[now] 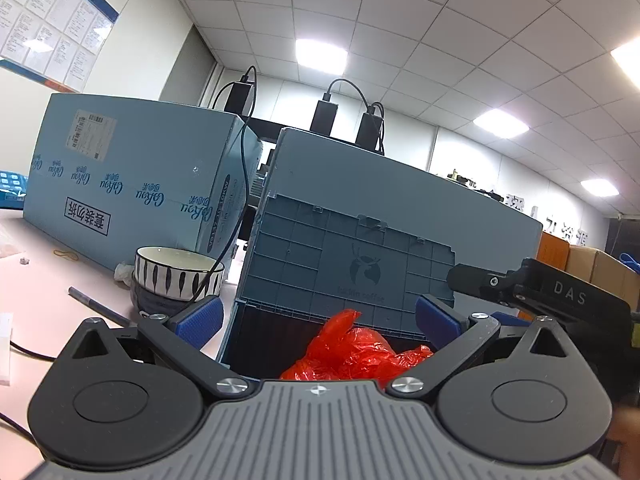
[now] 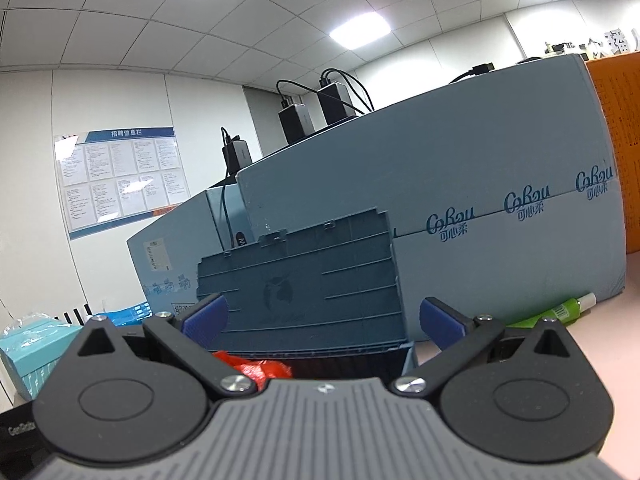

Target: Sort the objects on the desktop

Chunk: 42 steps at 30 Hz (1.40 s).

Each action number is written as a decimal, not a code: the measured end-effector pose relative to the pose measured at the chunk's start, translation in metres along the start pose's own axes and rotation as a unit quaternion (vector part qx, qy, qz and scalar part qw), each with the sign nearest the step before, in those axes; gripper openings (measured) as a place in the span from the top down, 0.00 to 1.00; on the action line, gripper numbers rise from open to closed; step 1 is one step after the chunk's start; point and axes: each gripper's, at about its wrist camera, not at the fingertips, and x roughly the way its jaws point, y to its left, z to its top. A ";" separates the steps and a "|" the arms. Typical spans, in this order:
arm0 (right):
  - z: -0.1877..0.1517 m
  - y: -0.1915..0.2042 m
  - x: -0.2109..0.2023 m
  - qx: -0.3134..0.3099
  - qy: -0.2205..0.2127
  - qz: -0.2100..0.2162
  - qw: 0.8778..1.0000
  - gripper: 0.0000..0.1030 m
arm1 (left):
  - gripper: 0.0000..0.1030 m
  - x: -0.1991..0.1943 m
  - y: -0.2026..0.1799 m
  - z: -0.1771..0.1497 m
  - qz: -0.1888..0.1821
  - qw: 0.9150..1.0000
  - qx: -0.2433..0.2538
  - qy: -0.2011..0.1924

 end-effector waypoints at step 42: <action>0.027 -0.029 0.052 -0.009 0.093 0.112 0.989 0.00 | 0.00 0.013 -0.005 -0.004 0.047 0.998 0.016 0.038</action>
